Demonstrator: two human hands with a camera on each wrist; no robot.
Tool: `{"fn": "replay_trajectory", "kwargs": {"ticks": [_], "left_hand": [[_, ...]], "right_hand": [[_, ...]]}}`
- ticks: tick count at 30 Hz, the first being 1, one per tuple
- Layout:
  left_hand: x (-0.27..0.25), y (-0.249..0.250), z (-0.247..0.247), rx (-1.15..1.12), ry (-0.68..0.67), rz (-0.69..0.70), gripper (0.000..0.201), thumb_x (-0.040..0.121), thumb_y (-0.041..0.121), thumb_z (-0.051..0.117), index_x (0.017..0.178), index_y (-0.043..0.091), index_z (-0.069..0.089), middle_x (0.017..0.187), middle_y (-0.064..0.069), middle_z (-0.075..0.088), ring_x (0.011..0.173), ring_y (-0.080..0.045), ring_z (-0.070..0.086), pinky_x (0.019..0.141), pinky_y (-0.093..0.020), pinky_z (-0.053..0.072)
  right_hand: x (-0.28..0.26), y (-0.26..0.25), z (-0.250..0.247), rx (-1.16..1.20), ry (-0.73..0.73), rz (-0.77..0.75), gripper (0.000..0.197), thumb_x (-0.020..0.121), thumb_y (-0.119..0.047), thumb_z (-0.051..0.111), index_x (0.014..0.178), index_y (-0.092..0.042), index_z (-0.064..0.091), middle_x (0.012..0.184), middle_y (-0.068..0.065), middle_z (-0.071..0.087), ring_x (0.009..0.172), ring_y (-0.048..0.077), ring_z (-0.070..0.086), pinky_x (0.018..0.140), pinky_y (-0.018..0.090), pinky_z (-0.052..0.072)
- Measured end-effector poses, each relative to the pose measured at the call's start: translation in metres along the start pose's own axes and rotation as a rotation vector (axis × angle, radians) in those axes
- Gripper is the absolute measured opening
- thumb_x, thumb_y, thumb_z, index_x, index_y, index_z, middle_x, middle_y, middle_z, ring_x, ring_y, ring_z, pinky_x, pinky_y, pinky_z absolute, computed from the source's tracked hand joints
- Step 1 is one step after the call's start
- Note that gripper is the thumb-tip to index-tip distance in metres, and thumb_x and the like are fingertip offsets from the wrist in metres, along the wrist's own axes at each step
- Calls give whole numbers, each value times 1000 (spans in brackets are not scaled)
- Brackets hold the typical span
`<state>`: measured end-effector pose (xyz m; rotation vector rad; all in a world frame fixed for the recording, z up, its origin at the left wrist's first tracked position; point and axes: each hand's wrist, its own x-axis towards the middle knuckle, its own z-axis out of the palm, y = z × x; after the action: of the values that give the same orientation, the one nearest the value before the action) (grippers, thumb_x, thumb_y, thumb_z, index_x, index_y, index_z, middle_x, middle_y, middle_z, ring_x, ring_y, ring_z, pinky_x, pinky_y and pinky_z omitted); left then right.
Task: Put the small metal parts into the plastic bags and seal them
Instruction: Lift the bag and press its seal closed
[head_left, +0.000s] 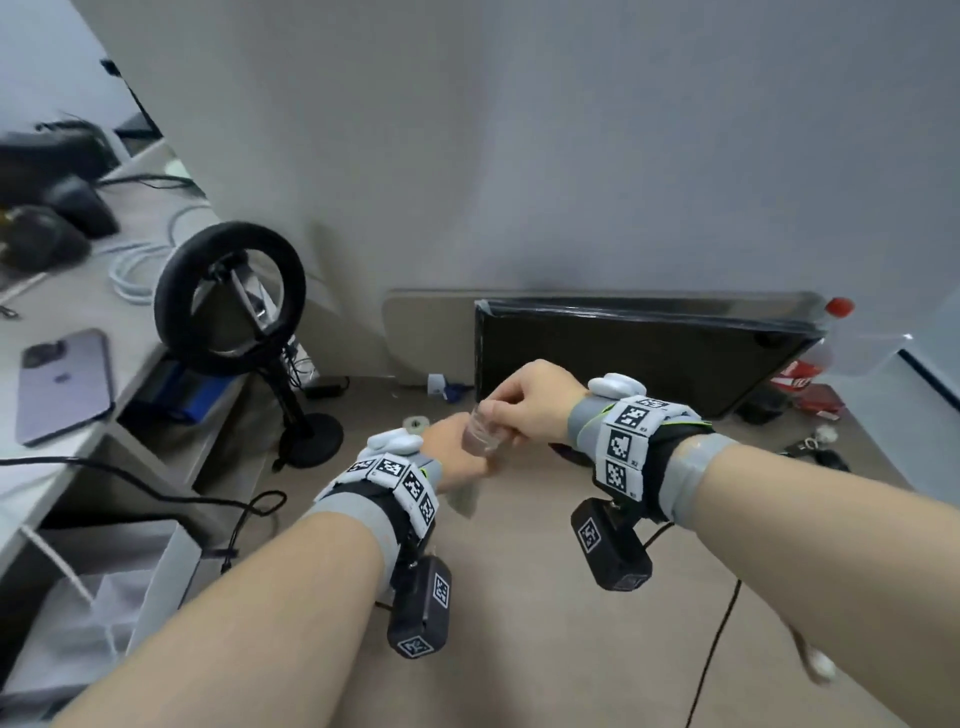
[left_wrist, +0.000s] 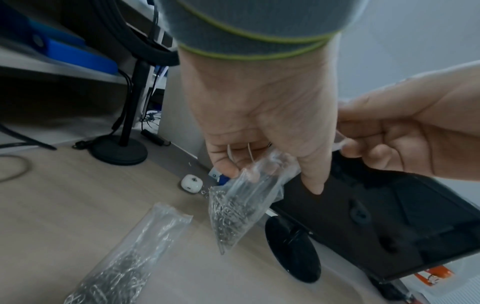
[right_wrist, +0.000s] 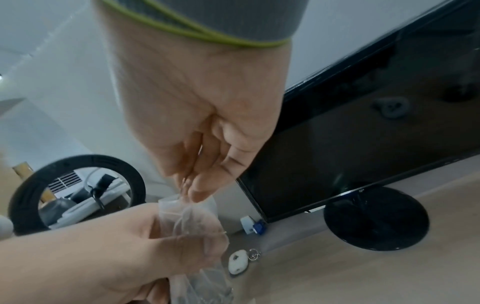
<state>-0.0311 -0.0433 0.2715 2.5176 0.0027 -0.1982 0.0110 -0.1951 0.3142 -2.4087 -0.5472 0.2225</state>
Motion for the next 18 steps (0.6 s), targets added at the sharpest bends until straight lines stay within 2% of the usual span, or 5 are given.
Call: {"fn": "replay_trajectory", "kwargs": {"ticks": [4, 6, 10, 13, 18], "left_hand": [[3, -4, -1, -36, 10, 5, 21, 77, 27, 62, 98, 26, 65, 84, 5, 69, 86, -22, 70, 73, -33, 56], [6, -7, -8, -58, 29, -2, 25, 67, 37, 63, 92, 31, 62, 84, 7, 71, 84, -20, 72, 78, -39, 61], [12, -15, -20, -130, 118, 58, 29, 68, 43, 79, 83, 29, 58, 77, 10, 67, 68, -9, 62, 64, -27, 51], [17, -17, -29, -185, 180, 135, 35, 69, 45, 84, 85, 23, 62, 76, 3, 64, 66, -10, 55, 63, -30, 47], [25, -24, -44, -363, 246, 210, 22, 85, 36, 79, 78, 22, 64, 64, 9, 64, 54, -6, 54, 62, -28, 48]], "right_hand": [[-4, 3, -2, 77, -39, -19, 31, 77, -60, 78, 90, -32, 83, 85, -14, 80, 82, 3, 72, 77, 23, 56], [-2, 5, -2, 86, -60, -26, 28, 70, -55, 85, 88, -33, 84, 85, -16, 80, 89, 4, 74, 87, 29, 59], [5, 6, -3, 31, 14, -65, 10, 78, -46, 82, 79, -36, 79, 86, -5, 79, 85, 16, 74, 85, 37, 61], [10, 6, -6, 39, 90, -97, 10, 85, -39, 71, 77, -33, 72, 87, 6, 77, 84, 28, 73, 82, 47, 61], [9, 16, -7, 142, 182, -94, 8, 92, -37, 70, 90, -29, 72, 87, -5, 77, 84, 19, 75, 85, 47, 62]]}}
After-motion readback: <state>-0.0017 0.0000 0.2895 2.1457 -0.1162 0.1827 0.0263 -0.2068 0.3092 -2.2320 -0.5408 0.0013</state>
